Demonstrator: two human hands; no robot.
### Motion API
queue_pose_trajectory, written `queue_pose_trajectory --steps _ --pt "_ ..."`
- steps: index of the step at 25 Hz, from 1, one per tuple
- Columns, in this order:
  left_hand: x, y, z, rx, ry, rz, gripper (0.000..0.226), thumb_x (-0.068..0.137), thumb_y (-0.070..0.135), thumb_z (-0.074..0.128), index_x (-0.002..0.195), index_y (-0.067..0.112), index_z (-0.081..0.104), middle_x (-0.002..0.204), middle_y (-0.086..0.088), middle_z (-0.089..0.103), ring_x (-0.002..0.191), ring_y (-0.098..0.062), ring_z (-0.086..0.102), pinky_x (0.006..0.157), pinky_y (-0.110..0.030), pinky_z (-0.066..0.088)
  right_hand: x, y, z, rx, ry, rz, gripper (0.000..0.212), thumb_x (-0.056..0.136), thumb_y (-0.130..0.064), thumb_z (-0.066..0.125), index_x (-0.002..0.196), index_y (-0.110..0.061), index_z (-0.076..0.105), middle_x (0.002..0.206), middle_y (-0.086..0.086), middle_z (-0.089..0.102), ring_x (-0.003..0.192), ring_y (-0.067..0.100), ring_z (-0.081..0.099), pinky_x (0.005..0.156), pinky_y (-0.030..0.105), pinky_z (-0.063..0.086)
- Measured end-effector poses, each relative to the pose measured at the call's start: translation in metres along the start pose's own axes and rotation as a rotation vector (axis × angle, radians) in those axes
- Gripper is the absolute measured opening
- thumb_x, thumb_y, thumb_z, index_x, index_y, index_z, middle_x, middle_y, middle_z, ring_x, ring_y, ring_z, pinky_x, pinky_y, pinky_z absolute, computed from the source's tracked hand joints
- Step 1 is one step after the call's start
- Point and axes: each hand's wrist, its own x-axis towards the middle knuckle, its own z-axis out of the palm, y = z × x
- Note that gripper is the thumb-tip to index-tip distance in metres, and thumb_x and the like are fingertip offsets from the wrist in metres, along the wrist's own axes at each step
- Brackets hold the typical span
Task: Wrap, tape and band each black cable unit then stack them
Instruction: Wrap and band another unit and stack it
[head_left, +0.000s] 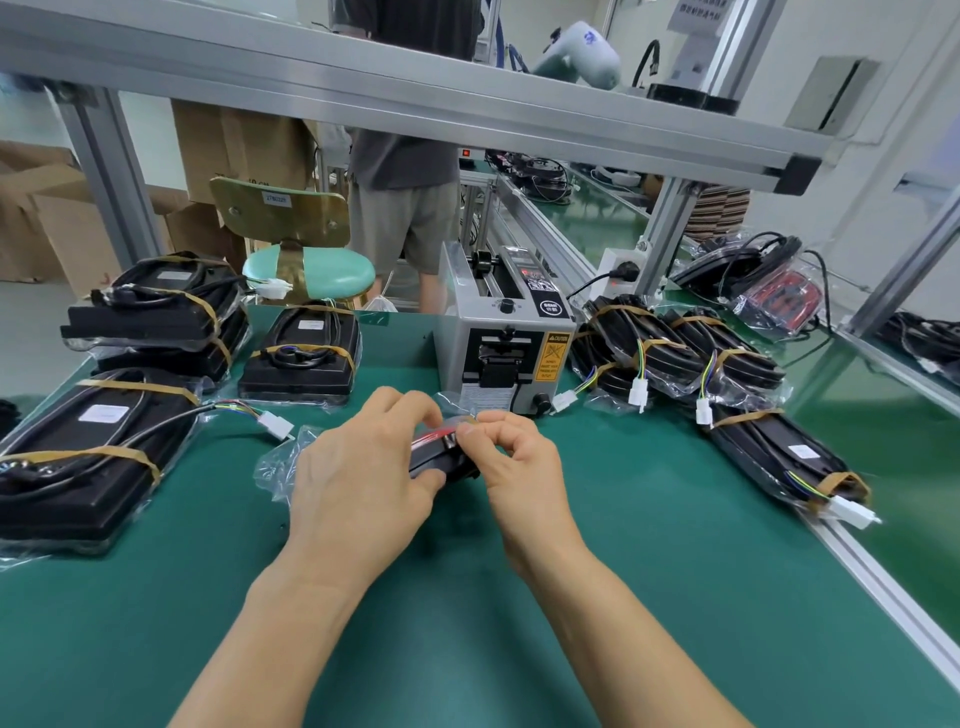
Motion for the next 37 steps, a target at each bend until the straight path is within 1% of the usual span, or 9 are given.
queue_pose_trajectory --steps 8,11,15,18,25,28,31,34,37 --pt "0.001 -0.001 0.001 -0.024 0.001 0.013 0.027 0.072 0.032 0.075 0.094 0.035 0.059 0.1 0.014 0.055 0.082 -0.024 0.06 0.06 -0.029 0.032 0.003 -0.001 -0.001 -0.012 -0.006 -0.028 0.037 0.086 -0.011 0.067 0.053 -0.028 0.066 0.089 -0.011 0.059 0.085 -0.003 0.056 0.083 0.017 0.041" --pt "0.001 -0.001 0.0 -0.024 0.008 0.022 0.026 0.072 0.032 0.075 0.093 0.035 0.059 0.099 0.013 0.056 0.08 -0.024 0.06 0.059 -0.029 0.031 0.003 -0.001 -0.001 0.039 -0.025 -0.008 0.033 0.087 -0.011 0.065 0.057 -0.025 0.068 0.094 -0.003 0.06 0.088 0.003 0.056 0.086 0.021 0.041" --pt "0.001 -0.003 0.001 -0.015 0.017 0.025 0.029 0.072 0.033 0.075 0.093 0.035 0.055 0.095 0.013 0.055 0.079 -0.022 0.059 0.058 -0.029 0.03 0.005 0.0 -0.003 0.097 -0.051 0.031 0.019 0.09 -0.013 0.063 0.074 -0.005 0.071 0.112 0.017 0.06 0.092 0.01 0.054 0.09 0.028 0.04" --pt "0.001 -0.003 0.002 -0.001 0.018 0.032 0.03 0.072 0.033 0.075 0.092 0.035 0.053 0.093 0.012 0.054 0.079 -0.023 0.06 0.057 -0.03 0.03 0.004 0.0 -0.003 0.039 -0.048 0.026 0.018 0.089 -0.014 0.064 0.076 -0.005 0.073 0.109 0.009 0.06 0.093 0.007 0.055 0.092 0.026 0.04" --pt "0.001 -0.002 0.002 0.023 -0.012 0.041 0.03 0.075 0.033 0.072 0.102 0.043 0.065 0.099 0.014 0.054 0.078 -0.022 0.061 0.059 -0.029 0.04 0.002 -0.008 -0.001 -0.075 -0.053 -0.044 0.03 0.088 -0.014 0.066 0.062 -0.029 0.066 0.096 -0.006 0.056 0.094 0.004 0.057 0.095 0.027 0.045" --pt "0.002 -0.001 0.002 0.04 -0.012 0.05 0.031 0.074 0.031 0.072 0.101 0.044 0.068 0.095 0.012 0.054 0.073 -0.024 0.06 0.057 -0.029 0.04 0.003 -0.009 -0.001 -0.131 -0.062 -0.074 0.022 0.088 -0.013 0.065 0.068 -0.021 0.07 0.095 -0.004 0.056 0.099 0.008 0.057 0.093 0.021 0.044" --pt "0.002 0.0 0.003 0.023 -0.001 0.048 0.026 0.073 0.027 0.074 0.096 0.039 0.072 0.091 0.01 0.056 0.068 -0.026 0.059 0.056 -0.029 0.04 0.004 -0.009 -0.003 -0.21 -0.041 -0.095 0.018 0.087 -0.015 0.067 0.074 -0.003 0.07 0.089 -0.009 0.054 0.091 0.003 0.055 0.08 0.006 0.038" --pt "0.002 0.002 0.002 0.014 -0.004 0.039 0.024 0.072 0.027 0.074 0.093 0.037 0.073 0.09 0.009 0.057 0.066 -0.027 0.059 0.056 -0.029 0.04 0.005 -0.006 -0.002 -0.261 -0.008 -0.106 0.009 0.085 -0.018 0.069 0.083 -0.011 0.063 0.092 -0.006 0.056 0.089 0.002 0.055 0.079 0.013 0.04" --pt "0.002 0.002 0.001 0.011 -0.021 0.026 0.025 0.071 0.028 0.075 0.094 0.038 0.072 0.093 0.011 0.057 0.069 -0.025 0.058 0.058 -0.029 0.039 0.01 -0.003 -0.006 -0.03 0.022 0.032 0.026 0.085 -0.011 0.065 0.1 -0.024 0.047 0.097 -0.002 0.057 0.09 0.011 0.056 0.079 0.018 0.046"
